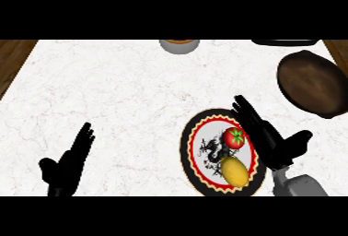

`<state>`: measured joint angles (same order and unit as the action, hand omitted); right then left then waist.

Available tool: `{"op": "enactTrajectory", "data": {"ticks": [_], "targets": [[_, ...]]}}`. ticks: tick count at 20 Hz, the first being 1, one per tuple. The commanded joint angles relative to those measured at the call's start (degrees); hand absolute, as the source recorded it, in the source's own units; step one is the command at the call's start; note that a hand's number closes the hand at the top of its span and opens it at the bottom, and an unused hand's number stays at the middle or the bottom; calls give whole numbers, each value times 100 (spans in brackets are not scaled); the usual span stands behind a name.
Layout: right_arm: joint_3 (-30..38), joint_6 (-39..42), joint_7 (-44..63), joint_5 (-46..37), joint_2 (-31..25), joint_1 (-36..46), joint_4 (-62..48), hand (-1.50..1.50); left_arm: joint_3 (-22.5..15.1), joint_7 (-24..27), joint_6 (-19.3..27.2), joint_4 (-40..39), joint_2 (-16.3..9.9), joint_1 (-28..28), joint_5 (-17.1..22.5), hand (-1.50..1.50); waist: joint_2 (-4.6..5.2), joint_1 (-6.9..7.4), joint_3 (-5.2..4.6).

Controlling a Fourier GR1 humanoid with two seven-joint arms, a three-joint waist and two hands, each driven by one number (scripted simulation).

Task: Pick the lemon from the plate and place it in the pan

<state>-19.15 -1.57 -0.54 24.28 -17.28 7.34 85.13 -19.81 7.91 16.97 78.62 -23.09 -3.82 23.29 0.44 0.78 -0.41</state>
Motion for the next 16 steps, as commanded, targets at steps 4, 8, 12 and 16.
{"op": "enactTrajectory", "data": {"ticks": [4,8,12,16], "targets": [[-1186,1973,-215,-746,-745,908,18,150,347,66,163,265,-232,901,-249,0,-15,221,55],[-1269,2385,-1260,-2088,-1684,1444,349,150,564,-177,214,386,-362,1314,-183,0,-95,-17,71],[-442,1847,-3056,-2624,-2273,1229,536,-150,685,-406,210,387,-478,1423,-124,0,-80,-221,79],[13,1800,-4125,-2944,-3084,815,868,-150,930,-469,256,37,-505,1777,-143,0,-64,-330,50]]}}
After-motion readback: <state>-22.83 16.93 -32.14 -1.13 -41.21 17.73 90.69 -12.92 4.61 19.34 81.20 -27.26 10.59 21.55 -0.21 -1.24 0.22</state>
